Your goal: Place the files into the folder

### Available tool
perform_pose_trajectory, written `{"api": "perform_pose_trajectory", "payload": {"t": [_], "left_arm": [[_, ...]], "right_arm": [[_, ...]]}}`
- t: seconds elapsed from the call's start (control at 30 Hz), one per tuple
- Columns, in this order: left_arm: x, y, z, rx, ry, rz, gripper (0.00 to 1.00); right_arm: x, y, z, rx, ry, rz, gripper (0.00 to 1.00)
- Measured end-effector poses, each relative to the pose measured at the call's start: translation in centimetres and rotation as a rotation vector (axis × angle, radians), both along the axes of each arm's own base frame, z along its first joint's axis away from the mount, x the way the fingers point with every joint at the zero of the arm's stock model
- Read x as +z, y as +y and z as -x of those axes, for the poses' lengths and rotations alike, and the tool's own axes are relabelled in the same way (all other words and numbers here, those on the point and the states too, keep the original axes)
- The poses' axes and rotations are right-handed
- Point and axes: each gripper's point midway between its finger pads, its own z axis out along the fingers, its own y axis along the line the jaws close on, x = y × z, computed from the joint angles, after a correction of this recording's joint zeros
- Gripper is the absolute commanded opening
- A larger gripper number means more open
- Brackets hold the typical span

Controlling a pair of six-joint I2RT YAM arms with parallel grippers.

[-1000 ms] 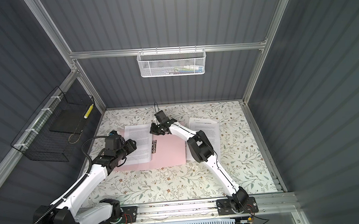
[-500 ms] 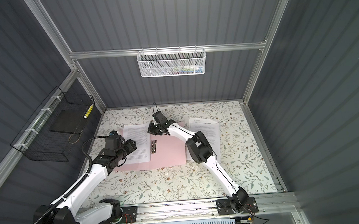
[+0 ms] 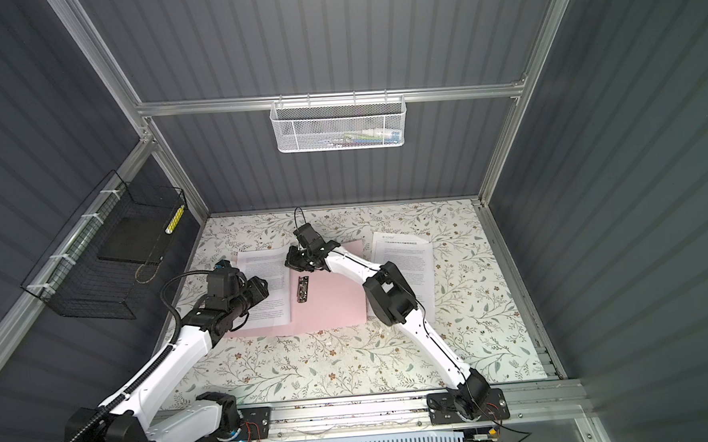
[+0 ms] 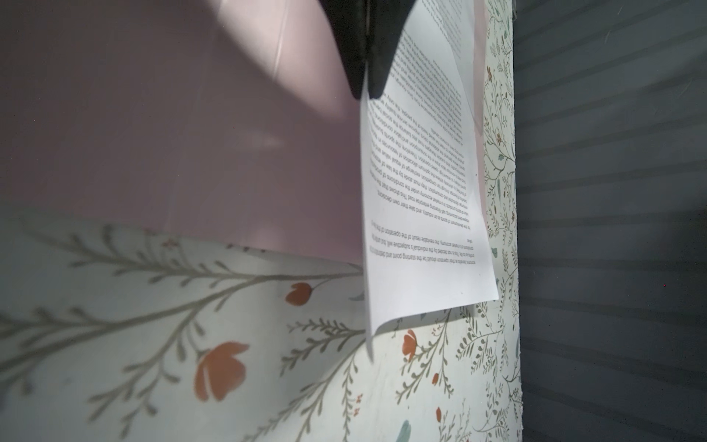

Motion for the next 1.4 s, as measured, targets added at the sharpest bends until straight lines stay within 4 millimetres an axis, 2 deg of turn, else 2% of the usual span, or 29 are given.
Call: {"api": "perform_pose_trajectory", "payload": {"t": [0.33,0.9,1.23,1.4], "left_arm": [[-0.2,0.2,0.3,0.007,0.005,-0.005,0.59],[-0.5,0.3,0.5,0.011,0.014,-0.008,0.59],[-1.1,0.5,0.8,0.018,0.027,-0.012,0.60],[-1.1,0.5,0.8,0.020,0.027,-0.013,0.59]], "right_arm": [[-1.6,-0.3,0.4,-0.076,0.049,0.027,0.00],[-0.8,1.3,1.4,-0.028,-0.008,0.022,0.00],[-0.7,0.8,1.6,-0.015,-0.025,0.040,0.00],[0.7,0.1,1.4,-0.013,-0.051,0.037,0.00]]}}
